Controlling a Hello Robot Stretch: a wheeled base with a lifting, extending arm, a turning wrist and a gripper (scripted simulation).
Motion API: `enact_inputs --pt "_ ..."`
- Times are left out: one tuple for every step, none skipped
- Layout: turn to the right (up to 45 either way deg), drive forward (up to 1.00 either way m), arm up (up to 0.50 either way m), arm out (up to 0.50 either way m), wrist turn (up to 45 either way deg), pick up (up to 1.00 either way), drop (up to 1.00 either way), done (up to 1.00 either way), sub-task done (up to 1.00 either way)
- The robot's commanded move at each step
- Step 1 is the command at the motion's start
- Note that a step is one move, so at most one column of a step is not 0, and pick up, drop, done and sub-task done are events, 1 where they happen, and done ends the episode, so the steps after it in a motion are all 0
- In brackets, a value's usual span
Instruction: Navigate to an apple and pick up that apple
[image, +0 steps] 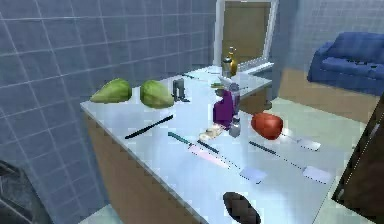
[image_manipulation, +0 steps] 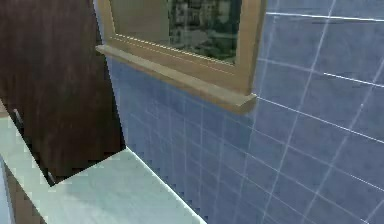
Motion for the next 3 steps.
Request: enact_inputs --pt "-45.0 0.00 0.00 0.00 0.0 0.00 0.00 0.00 0.00" --pt "-21.0 0.00 0.00 0.00 0.0 0.00 0.00 0.00 0.00" --pt "0.0 0.00 0.50 0.00 0.0 0.00 0.00 0.00 0.00"
